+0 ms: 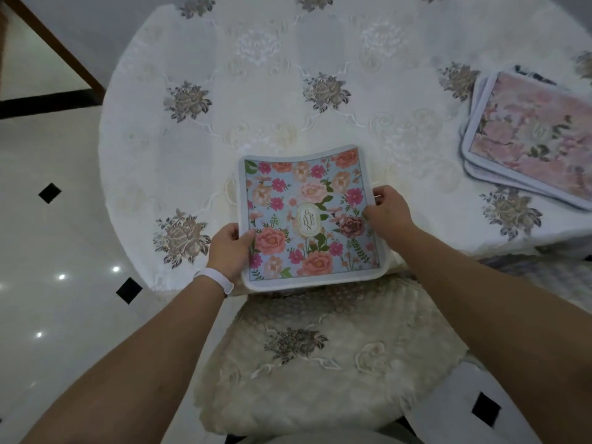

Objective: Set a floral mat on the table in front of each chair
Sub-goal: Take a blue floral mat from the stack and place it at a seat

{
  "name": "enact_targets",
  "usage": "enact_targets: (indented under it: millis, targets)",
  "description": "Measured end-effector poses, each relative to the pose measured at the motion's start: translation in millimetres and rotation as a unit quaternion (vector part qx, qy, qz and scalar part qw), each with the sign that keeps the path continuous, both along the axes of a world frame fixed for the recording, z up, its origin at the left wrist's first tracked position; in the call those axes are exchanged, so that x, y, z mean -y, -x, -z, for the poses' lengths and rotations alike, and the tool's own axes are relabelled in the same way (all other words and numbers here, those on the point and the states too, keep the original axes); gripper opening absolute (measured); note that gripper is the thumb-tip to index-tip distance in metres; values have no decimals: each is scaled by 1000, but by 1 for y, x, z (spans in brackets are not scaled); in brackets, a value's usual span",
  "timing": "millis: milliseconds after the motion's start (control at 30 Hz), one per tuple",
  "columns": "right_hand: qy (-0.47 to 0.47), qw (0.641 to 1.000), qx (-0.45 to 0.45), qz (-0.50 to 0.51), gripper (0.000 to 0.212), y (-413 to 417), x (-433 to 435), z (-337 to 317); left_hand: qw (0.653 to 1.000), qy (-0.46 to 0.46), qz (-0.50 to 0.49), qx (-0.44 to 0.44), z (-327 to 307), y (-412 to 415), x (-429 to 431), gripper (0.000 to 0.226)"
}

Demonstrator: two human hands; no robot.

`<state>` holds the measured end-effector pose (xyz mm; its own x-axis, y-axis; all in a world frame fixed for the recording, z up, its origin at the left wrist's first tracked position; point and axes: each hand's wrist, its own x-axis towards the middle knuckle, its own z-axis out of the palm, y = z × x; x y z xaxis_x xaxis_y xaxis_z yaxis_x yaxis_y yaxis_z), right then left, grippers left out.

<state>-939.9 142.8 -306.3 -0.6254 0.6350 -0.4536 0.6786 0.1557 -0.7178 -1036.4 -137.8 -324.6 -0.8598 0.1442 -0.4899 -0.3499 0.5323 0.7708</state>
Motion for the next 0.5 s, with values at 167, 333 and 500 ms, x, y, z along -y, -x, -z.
enact_targets:
  millis: [167,333,500]
  targets:
    - [-13,1000,23,-2,33,-7,-1,14,999,32,8,1,8,5,2,17]
    - [-84,993,44,-68,46,-21,-1,19,996,58,52,-42,8,-3,12,27]
    - [-176,963,56,-197,56,-50,7,22,942,159,237,-178,15,-15,36,59]
